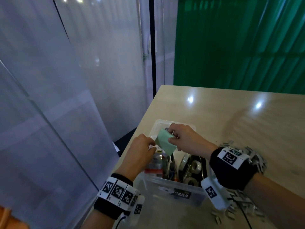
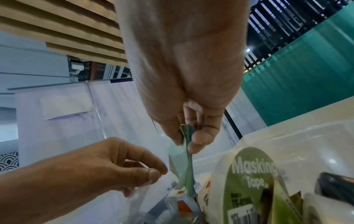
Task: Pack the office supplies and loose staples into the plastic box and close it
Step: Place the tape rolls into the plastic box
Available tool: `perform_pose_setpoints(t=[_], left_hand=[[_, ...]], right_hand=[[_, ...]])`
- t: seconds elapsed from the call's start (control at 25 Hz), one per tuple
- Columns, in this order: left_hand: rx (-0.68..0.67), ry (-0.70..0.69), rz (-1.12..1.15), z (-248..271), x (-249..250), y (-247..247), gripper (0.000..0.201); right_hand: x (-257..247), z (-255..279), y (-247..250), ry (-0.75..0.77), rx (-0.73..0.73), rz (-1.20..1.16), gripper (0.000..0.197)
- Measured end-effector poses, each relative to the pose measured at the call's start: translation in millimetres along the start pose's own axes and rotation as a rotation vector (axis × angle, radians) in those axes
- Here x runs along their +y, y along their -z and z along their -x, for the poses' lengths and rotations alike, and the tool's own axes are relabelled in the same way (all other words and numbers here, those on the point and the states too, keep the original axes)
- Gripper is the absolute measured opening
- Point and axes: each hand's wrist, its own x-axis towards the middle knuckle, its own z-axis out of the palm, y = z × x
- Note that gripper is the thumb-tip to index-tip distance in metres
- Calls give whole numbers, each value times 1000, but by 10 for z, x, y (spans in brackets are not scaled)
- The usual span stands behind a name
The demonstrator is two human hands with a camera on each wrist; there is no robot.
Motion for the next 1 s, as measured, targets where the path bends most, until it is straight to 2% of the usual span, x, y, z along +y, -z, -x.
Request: perform_pose_setpoints(t=[0.12,0.24,0.44,0.56,0.72,0.88,1.0], left_hand=[[29,-15,44,7,-65,94,19],[15,-42,68,20,-53,149,21],[-49,-96,65,6,113,80,22],[-108,-112,49,-5,211,-30,18],[-317,-130,-132,-2,270,-118,23],[-343,-111,-203,-28,316,-103,27],[-357,-92,-184,-45,322,-93,26]], right_hand=[[-8,-13,77,6,-39,-30,4],[10,-23,231,20,-140,-21,3],[86,-148,347,35,-315,156,13],[149,-178,301,37,-399,186,20],[148,-166,252,85,-399,99,38],[124,-191,188,102,-470,187,33],[111,-255,111,117,-459,317,36]])
